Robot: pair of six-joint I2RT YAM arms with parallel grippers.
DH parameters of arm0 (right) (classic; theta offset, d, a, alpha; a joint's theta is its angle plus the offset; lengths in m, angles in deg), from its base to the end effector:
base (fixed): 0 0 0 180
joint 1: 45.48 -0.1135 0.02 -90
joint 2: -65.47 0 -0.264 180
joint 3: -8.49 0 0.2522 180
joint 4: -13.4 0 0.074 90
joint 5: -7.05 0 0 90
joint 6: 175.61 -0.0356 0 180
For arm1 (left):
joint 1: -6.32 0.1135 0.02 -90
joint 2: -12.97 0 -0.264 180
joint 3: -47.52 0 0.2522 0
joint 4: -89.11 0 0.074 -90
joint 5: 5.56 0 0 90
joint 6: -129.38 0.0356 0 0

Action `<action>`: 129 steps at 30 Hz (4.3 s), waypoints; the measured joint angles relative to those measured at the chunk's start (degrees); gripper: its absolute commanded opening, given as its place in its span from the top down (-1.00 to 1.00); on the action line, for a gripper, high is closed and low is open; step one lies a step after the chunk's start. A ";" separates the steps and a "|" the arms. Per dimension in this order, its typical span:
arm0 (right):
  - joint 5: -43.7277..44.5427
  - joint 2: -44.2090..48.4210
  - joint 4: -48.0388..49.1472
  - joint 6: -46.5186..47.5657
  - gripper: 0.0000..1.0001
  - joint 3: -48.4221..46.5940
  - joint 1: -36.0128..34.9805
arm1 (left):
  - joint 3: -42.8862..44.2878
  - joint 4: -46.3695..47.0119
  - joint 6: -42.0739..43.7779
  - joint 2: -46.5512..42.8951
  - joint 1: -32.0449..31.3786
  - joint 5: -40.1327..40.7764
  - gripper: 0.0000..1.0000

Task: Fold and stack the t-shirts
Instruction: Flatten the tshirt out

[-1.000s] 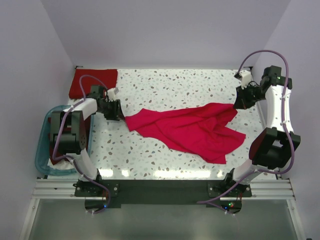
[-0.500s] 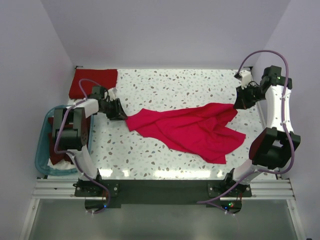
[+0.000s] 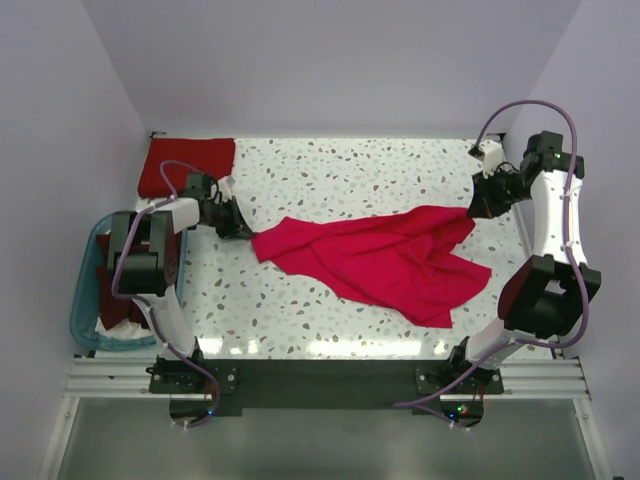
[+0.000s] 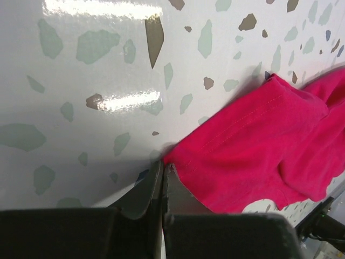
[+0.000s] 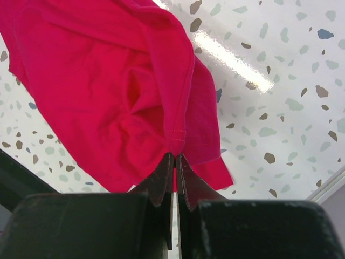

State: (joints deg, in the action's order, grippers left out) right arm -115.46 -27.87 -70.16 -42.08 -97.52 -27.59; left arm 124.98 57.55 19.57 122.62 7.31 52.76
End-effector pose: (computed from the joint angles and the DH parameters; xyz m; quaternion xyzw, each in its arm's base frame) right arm 0.3061 -0.0787 0.3341 -0.2554 0.9128 0.1559 0.2780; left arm 0.3686 -0.0123 0.1342 -0.1082 0.9327 -0.2980 0.1721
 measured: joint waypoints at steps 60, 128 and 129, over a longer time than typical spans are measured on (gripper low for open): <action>19.50 45.27 62.20 -21.42 1.00 -6.12 -0.22 | 34.93 28.09 29.90 -57.53 15.39 9.25 1.00; 18.01 -30.14 53.13 1.11 1.00 -5.60 -7.13 | 57.00 12.04 36.87 32.33 -8.04 11.98 -0.01; 18.08 -30.14 53.07 1.11 1.00 -5.66 -7.13 | 56.85 11.85 36.85 32.30 -7.72 11.96 0.00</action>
State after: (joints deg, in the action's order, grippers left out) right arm -97.38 -58.01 -17.09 -40.97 -103.18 -34.71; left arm 181.83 69.40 56.42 154.92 -0.40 64.71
